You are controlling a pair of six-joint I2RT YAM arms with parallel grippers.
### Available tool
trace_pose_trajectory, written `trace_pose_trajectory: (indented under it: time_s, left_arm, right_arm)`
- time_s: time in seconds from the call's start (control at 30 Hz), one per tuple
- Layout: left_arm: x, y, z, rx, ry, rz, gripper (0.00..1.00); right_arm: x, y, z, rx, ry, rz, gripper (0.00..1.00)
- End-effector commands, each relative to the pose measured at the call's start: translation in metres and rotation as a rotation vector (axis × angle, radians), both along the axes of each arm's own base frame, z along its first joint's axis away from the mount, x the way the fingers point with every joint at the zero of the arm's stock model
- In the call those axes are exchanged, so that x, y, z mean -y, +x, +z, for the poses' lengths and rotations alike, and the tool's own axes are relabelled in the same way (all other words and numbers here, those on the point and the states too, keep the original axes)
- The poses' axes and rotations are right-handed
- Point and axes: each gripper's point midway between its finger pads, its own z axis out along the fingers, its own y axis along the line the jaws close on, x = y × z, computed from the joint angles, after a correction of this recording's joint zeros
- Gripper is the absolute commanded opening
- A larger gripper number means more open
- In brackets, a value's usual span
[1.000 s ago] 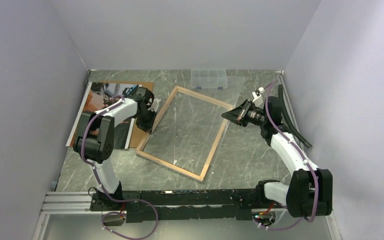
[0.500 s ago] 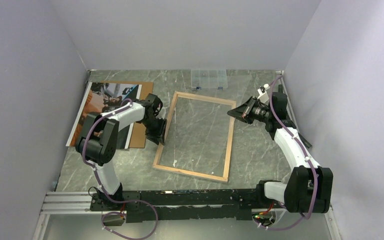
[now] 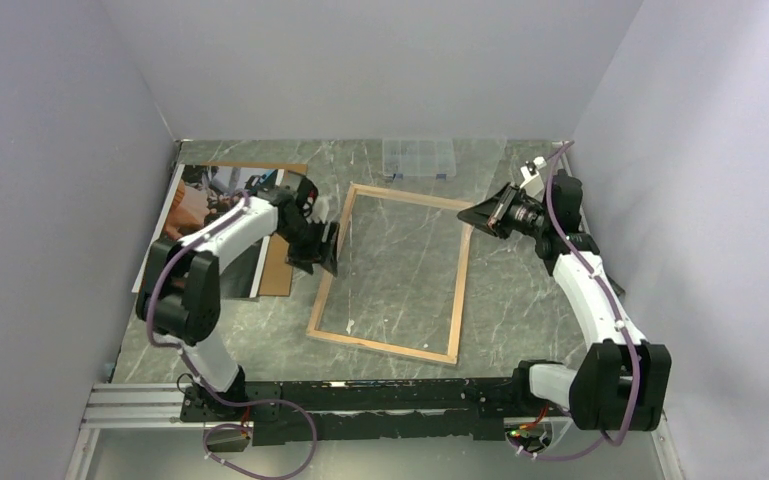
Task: Put the photo into the frame
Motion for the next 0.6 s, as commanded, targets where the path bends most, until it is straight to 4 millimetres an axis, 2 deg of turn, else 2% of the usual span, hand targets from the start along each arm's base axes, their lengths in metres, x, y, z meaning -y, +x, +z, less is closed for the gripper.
trace_pose_trajectory:
  time_s: [0.0,0.1,0.2,0.27,0.37,0.43,0.5,0.57]
  left_arm:
    - [-0.01,0.049,0.102,0.431,-0.031,-0.146,0.72]
    - [-0.023,0.055,0.143,0.584,0.038,-0.294,0.74]
    - [-0.022,0.044,0.194,0.769,0.025,-0.453,0.77]
    - [-0.016,0.035,0.236,0.801,-0.04,-0.403,0.79]
    - [0.002,0.027,0.29,0.793,-0.204,-0.277,0.81]
    - [0.012,0.023,0.313,0.792,-0.31,-0.197,0.88]
    - [0.018,0.019,0.327,0.776,-0.397,-0.138,0.94]
    - [0.021,0.02,0.338,0.752,-0.461,-0.093,0.95]
  right_arm:
    - [0.009,0.007,0.069,0.162,0.025,-0.109,0.0]
    - [0.023,0.016,0.093,0.194,0.076,-0.312,0.0]
    - [0.01,0.016,0.138,0.345,0.146,-0.378,0.0]
    - [0.001,0.012,0.174,0.492,0.223,-0.376,0.0]
    - [0.003,0.007,0.221,0.671,0.28,-0.45,0.0]
    - [0.009,0.003,0.25,0.781,0.313,-0.493,0.0]
    - [0.013,0.002,0.273,0.847,0.354,-0.518,0.0]
    - [0.017,0.0,0.294,0.902,0.409,-0.529,0.0]
